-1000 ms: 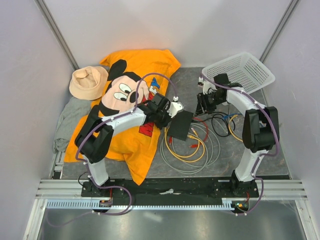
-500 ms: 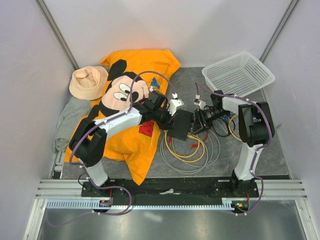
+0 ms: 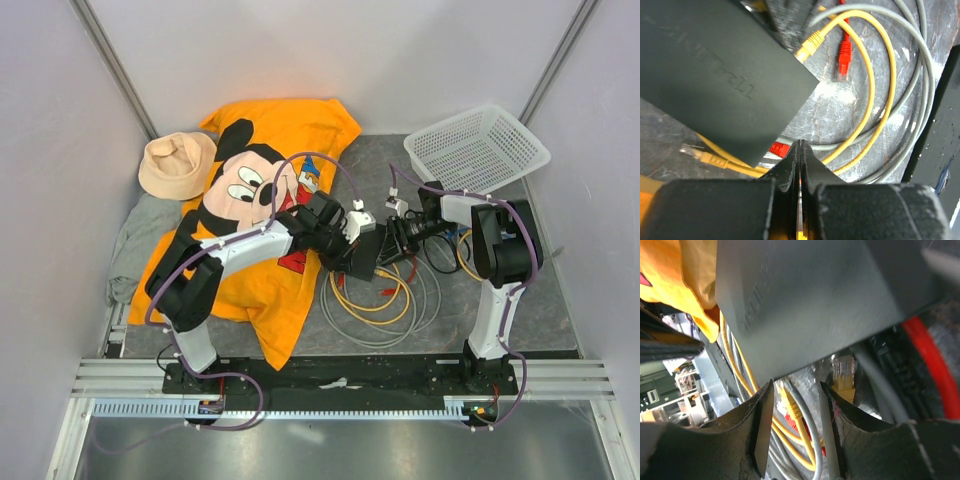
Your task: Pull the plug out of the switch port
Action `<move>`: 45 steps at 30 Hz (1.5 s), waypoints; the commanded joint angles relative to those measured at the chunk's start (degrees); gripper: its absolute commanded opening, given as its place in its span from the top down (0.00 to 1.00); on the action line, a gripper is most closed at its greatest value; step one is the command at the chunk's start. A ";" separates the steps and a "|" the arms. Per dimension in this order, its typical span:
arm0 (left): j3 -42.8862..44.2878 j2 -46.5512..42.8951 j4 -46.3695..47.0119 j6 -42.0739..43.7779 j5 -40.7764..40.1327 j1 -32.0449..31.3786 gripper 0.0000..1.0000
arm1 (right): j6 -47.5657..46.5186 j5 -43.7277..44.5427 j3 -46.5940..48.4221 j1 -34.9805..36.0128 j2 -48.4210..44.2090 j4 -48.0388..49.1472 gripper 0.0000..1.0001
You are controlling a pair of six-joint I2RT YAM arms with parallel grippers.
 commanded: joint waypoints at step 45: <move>0.18 8.63 5.04 -11.23 -14.07 -3.14 0.98 | -4.09 0.84 -2.96 -0.25 1.88 4.10 0.56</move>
